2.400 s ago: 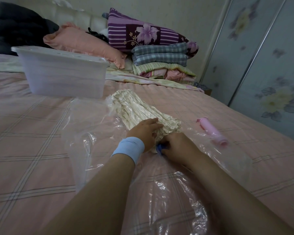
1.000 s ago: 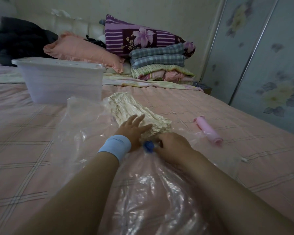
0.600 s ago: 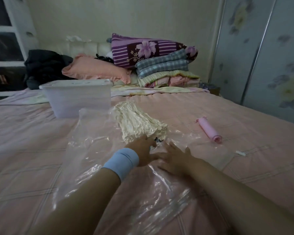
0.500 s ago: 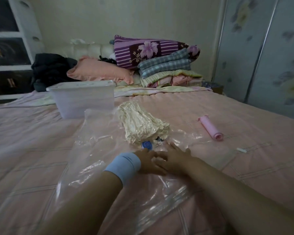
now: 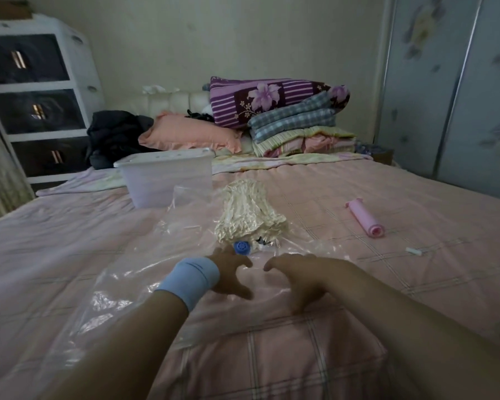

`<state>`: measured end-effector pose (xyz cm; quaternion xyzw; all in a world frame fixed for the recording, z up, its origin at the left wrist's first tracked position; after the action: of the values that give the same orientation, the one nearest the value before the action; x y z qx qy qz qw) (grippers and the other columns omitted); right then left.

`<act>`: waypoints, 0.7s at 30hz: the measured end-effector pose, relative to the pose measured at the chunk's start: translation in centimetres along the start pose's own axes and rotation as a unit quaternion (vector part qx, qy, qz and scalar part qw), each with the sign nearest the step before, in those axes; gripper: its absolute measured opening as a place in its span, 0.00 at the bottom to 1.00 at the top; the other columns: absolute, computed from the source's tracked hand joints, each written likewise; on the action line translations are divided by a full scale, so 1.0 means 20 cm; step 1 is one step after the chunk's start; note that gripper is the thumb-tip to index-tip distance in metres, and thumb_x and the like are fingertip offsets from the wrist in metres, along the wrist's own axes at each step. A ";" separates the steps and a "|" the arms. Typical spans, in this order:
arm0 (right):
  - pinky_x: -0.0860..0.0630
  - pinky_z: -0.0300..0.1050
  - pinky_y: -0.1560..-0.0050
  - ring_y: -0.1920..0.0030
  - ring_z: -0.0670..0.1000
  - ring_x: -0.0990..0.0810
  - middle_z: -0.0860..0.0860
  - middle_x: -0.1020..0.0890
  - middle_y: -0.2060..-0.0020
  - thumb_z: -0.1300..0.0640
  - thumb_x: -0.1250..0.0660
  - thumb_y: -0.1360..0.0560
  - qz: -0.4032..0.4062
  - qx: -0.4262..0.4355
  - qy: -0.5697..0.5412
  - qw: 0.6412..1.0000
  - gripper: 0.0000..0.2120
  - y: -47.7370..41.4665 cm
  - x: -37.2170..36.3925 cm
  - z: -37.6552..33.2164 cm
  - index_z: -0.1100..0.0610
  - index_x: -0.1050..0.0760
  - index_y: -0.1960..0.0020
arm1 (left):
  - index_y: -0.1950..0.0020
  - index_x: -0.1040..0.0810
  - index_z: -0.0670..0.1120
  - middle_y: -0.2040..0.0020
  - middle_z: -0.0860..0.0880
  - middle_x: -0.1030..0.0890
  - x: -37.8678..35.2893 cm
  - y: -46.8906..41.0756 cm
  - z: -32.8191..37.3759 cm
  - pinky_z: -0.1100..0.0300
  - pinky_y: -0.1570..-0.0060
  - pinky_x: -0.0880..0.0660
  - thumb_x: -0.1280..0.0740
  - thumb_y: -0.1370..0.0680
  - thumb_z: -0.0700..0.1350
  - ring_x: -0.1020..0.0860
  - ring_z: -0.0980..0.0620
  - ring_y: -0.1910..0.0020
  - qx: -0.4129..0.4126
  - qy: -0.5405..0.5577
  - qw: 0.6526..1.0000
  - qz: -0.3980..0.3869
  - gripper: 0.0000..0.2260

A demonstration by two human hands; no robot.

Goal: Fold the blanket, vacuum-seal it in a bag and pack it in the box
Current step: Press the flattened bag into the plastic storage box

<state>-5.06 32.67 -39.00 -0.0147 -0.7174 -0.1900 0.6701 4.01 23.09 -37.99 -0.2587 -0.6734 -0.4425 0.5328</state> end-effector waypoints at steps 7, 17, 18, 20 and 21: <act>0.33 0.54 0.37 0.53 0.51 0.27 0.45 0.24 0.56 0.42 0.36 0.28 0.337 -0.012 0.093 0.937 0.10 0.11 0.43 0.02 0.48 0.29 0.54 | 0.26 0.41 0.54 0.32 0.46 0.27 0.18 0.06 0.05 0.50 0.40 0.27 0.27 0.27 0.49 0.25 0.43 0.38 0.014 0.016 0.997 0.079 0.34; 0.28 0.49 0.57 0.53 0.56 0.26 0.57 0.24 0.49 0.71 0.31 0.36 0.601 0.105 0.145 0.779 0.21 0.10 0.61 -0.15 0.57 0.25 0.45 | 0.41 0.26 0.50 0.49 0.48 0.20 0.69 0.08 -0.34 0.54 0.52 0.27 0.38 0.25 0.35 0.20 0.44 0.51 0.113 -0.004 0.902 0.417 0.16; 0.27 0.48 0.58 0.56 0.55 0.25 0.55 0.22 0.52 0.70 0.27 0.37 0.555 0.121 0.146 0.810 0.21 -0.01 0.57 -0.17 0.56 0.23 0.48 | 0.42 0.25 0.51 0.50 0.49 0.19 0.72 0.06 -0.33 0.54 0.51 0.27 0.37 0.25 0.35 0.20 0.45 0.52 0.105 -0.018 0.893 0.438 0.16; 0.25 0.52 0.48 0.49 0.56 0.22 0.54 0.20 0.46 0.61 0.22 0.37 0.461 0.092 0.145 0.870 0.24 -0.22 0.46 -0.13 0.53 0.21 0.43 | 0.46 0.22 0.53 0.54 0.50 0.17 0.79 0.04 -0.29 0.55 0.48 0.30 0.34 0.25 0.37 0.21 0.46 0.53 0.083 -0.074 0.869 0.482 0.12; 0.27 0.57 0.40 0.42 0.57 0.23 0.54 0.21 0.40 0.54 0.23 0.35 0.415 0.064 0.142 0.896 0.26 -0.32 0.40 -0.09 0.52 0.22 0.37 | 0.47 0.21 0.53 0.55 0.50 0.17 0.82 0.03 -0.27 0.54 0.46 0.33 0.33 0.25 0.39 0.22 0.46 0.53 0.073 -0.092 0.851 0.511 0.10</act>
<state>-5.85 24.41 -32.78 -0.2408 -0.5538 0.1514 0.7826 2.26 16.60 -22.00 -0.5664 -0.5225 -0.0314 0.6366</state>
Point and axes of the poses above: each hand's wrist, its own y-axis away from the middle knuckle, its own x-axis out of the back of the hand, z = x × y, the point moved 10 cm from there along -y, towards the middle knuckle
